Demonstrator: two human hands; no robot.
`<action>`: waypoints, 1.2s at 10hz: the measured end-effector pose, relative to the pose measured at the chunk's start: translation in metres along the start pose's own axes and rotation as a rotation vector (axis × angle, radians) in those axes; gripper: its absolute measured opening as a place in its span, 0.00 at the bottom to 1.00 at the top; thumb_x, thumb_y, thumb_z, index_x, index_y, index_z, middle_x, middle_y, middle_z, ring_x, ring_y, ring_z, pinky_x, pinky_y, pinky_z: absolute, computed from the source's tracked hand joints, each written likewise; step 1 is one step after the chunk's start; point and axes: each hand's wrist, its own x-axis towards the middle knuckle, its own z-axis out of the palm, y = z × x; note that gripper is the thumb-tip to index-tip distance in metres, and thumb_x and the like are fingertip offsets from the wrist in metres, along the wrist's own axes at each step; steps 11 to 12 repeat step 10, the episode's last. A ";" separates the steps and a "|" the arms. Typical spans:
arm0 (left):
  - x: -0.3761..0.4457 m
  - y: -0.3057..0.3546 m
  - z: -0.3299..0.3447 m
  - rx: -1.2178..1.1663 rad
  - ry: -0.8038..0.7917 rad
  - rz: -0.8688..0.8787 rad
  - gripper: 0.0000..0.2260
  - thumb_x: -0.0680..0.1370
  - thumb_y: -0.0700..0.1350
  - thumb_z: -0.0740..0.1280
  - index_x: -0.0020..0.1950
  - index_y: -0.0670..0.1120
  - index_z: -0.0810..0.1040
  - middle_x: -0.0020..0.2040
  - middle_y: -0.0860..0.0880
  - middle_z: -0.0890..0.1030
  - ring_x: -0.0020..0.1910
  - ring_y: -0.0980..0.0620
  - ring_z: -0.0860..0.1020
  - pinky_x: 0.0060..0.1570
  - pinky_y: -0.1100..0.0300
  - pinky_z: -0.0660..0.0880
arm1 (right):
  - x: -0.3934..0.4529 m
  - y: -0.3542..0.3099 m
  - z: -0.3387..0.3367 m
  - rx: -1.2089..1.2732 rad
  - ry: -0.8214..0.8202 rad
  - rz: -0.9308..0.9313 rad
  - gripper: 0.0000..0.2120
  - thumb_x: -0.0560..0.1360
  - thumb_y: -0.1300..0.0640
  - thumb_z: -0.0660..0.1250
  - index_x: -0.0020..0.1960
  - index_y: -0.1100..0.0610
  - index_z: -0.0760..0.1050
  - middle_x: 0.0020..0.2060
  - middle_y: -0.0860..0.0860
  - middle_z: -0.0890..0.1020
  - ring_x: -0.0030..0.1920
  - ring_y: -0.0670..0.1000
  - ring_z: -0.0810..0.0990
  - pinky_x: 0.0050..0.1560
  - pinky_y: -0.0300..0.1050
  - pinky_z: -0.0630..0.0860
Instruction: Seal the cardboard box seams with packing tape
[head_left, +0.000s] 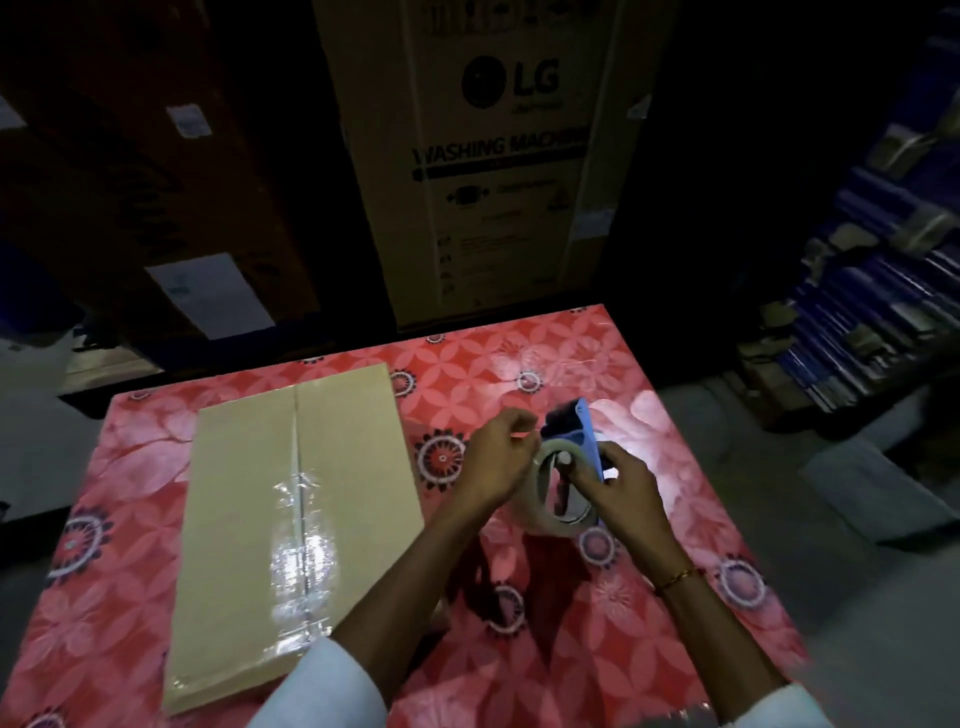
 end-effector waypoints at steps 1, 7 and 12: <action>0.004 -0.008 0.031 -0.001 -0.057 -0.017 0.13 0.82 0.43 0.64 0.65 0.43 0.79 0.61 0.43 0.83 0.60 0.44 0.81 0.58 0.54 0.76 | 0.001 0.018 -0.013 -0.140 0.047 0.028 0.06 0.76 0.50 0.74 0.52 0.49 0.83 0.43 0.47 0.86 0.41 0.48 0.81 0.38 0.44 0.75; 0.008 -0.048 0.100 0.040 -0.184 -0.150 0.20 0.82 0.34 0.60 0.74 0.42 0.71 0.69 0.42 0.78 0.66 0.45 0.77 0.61 0.59 0.72 | 0.022 0.074 -0.023 -0.423 -0.119 0.108 0.13 0.75 0.55 0.72 0.59 0.55 0.83 0.50 0.54 0.85 0.48 0.56 0.83 0.46 0.48 0.77; 0.009 -0.039 0.073 0.074 -0.055 -0.174 0.21 0.82 0.39 0.63 0.76 0.39 0.69 0.74 0.41 0.74 0.71 0.43 0.74 0.71 0.50 0.70 | 0.023 0.058 -0.017 -0.504 -0.070 0.021 0.24 0.74 0.52 0.71 0.69 0.53 0.73 0.62 0.54 0.74 0.60 0.58 0.74 0.56 0.55 0.76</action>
